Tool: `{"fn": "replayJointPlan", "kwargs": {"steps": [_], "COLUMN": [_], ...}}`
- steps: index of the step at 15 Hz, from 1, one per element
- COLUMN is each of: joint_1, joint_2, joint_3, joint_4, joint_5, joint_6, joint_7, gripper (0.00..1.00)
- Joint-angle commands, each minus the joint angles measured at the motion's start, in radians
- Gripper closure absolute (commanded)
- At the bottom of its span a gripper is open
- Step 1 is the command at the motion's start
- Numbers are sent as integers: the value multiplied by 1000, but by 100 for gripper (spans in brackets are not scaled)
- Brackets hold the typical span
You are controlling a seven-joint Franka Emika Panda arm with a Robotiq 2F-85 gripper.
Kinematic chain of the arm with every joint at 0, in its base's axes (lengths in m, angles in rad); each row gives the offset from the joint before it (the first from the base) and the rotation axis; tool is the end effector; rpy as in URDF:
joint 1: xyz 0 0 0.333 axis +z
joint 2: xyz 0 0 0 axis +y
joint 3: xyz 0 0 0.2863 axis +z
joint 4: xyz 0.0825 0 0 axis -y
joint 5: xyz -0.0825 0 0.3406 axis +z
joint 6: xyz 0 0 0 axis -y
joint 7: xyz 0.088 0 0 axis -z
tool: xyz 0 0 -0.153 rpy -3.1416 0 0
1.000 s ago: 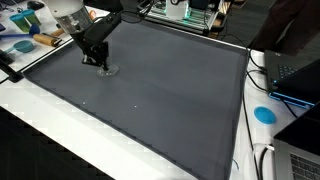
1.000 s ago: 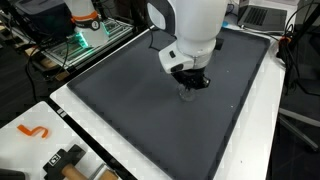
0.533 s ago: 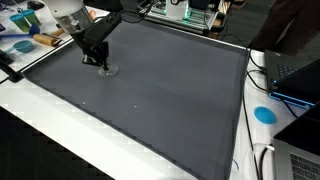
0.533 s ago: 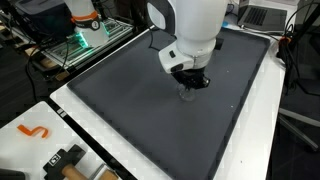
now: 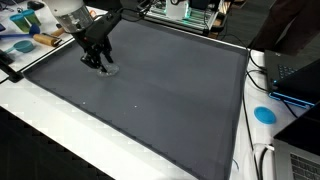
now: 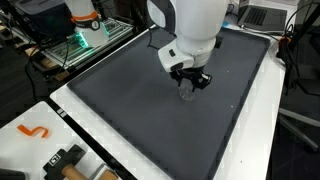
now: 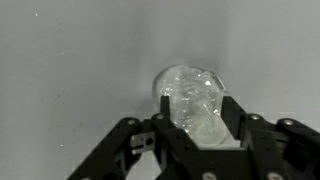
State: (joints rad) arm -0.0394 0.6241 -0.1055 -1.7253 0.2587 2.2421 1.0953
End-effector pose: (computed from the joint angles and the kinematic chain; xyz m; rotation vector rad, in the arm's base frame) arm 0.6038 -0.0688 0.1775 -2.3467 1.9669 0.2285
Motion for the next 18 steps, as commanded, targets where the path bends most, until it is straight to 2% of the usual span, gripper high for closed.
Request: {"fn": "replayJointPlan", "kwargs": {"steps": [1, 3, 11, 18], "joint_1": [-5, -7, -28, -95], "joint_2": [-13, -11, -11, 21], "joint_3": [-4, -6, -17, -16], "joint_4": [10, 24, 110, 260], "joint_5": [-11, -18, -62, -28], "joint_6": [-62, -88, -197, -346], "joint_7": [-28, -41, -182, -338], "gripper": [11, 0, 0, 0]}}
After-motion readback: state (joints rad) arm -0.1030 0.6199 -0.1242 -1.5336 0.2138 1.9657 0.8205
